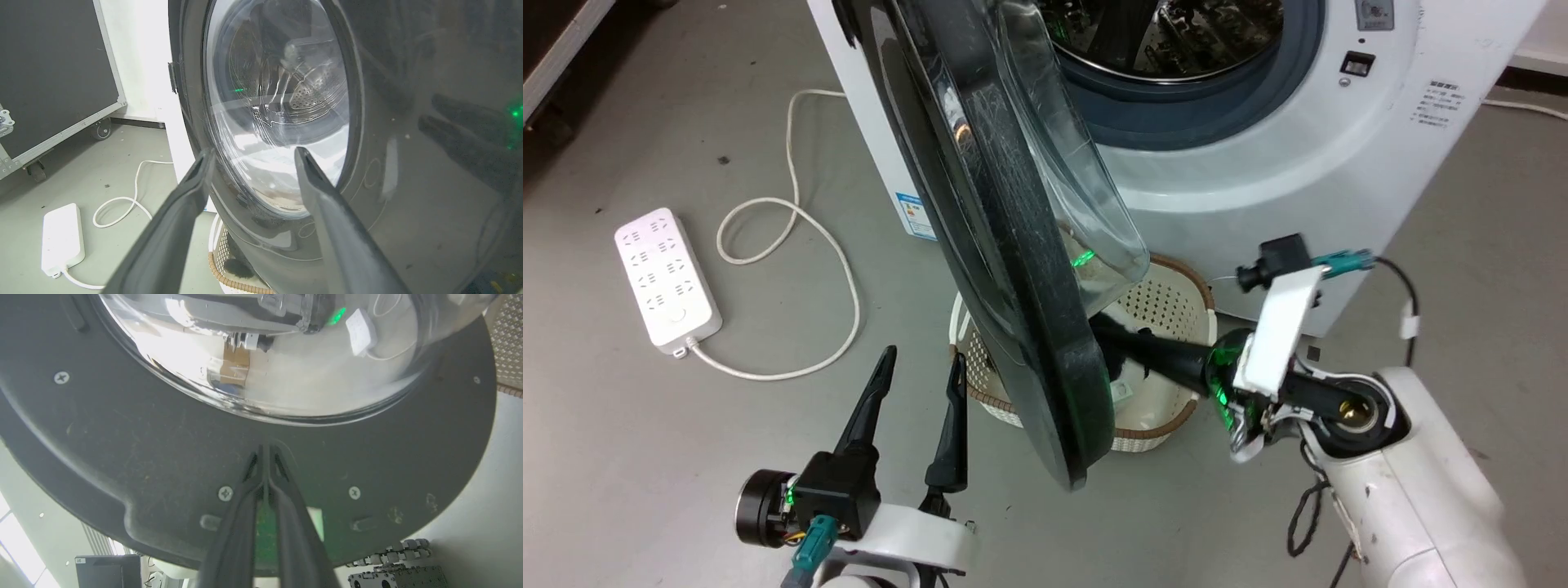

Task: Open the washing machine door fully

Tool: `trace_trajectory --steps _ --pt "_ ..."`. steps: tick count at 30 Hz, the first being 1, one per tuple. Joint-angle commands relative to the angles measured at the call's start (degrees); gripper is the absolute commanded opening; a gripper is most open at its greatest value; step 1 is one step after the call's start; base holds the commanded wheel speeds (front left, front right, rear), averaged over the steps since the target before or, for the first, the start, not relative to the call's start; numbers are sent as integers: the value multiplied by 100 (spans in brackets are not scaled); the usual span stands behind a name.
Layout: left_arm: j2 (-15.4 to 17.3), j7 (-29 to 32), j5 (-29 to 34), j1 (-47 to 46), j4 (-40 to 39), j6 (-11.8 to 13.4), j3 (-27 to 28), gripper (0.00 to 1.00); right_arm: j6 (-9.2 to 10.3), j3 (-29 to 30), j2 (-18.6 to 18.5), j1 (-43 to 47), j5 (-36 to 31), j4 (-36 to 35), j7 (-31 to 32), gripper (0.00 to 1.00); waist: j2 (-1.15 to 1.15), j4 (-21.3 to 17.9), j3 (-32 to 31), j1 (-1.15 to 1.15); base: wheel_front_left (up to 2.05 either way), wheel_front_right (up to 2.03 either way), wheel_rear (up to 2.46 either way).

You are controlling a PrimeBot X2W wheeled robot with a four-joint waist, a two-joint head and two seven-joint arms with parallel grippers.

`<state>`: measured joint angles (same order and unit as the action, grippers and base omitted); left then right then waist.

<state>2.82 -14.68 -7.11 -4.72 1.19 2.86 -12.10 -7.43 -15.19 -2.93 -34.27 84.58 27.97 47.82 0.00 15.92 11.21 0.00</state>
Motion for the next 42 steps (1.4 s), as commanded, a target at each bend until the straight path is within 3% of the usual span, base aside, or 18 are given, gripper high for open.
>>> trace_trajectory --steps 1,4,11,12,13,18,24,31,35,42 --pt "6 -32 -18 71 -11 1 20 100 -6 92 4 82 -110 -61 -184 100 0 -26 -9 0 0 0 0" --pt "6 -32 -39 56 -30 12 70 100 -6 286 -130 77 -458 -285 -618 100 0 -104 -50 0 0 0 0" --pt "6 -32 -98 -10 -89 10 230 100 -6 605 -872 363 -2018 -1459 -2657 100 0 -365 -169 0 0 0 0" --pt "6 -32 -100 -20 -89 4 259 100 -6 583 -1059 428 -2379 -1657 -3080 100 0 -406 -199 0 0 0 0" --pt "6 -32 -101 -21 -113 -2 362 100 -6 430 -1608 679 -3554 -2015 -4336 100 0 -541 -277 0 0 0 0" --pt "6 -32 -112 39 -140 -34 552 100 -6 415 -2056 1228 -5233 -2118 -5666 100 0 -748 -424 0 0 0 0" --pt "6 -32 -118 172 -153 -140 720 100 -6 1339 -1437 2142 -6816 -2309 -6063 100 0 -903 -547 0 0 0 0" --pt "6 -32 -97 354 -13 -392 796 100 -6 1948 -307 3182 -7655 -2761 -6091 100 0 -1012 -605 0 0 0 0" --pt "6 -32 -77 393 65 -486 823 100 -6 2033 -75 3514 -7701 -2765 -6122 100 0 -1018 -638 0 0 0 0" --pt "6 -32 -47 438 261 -545 794 100 -6 2033 0 3725 -7772 -2616 -6195 100 0 -1008 -698 0 0 0 0"
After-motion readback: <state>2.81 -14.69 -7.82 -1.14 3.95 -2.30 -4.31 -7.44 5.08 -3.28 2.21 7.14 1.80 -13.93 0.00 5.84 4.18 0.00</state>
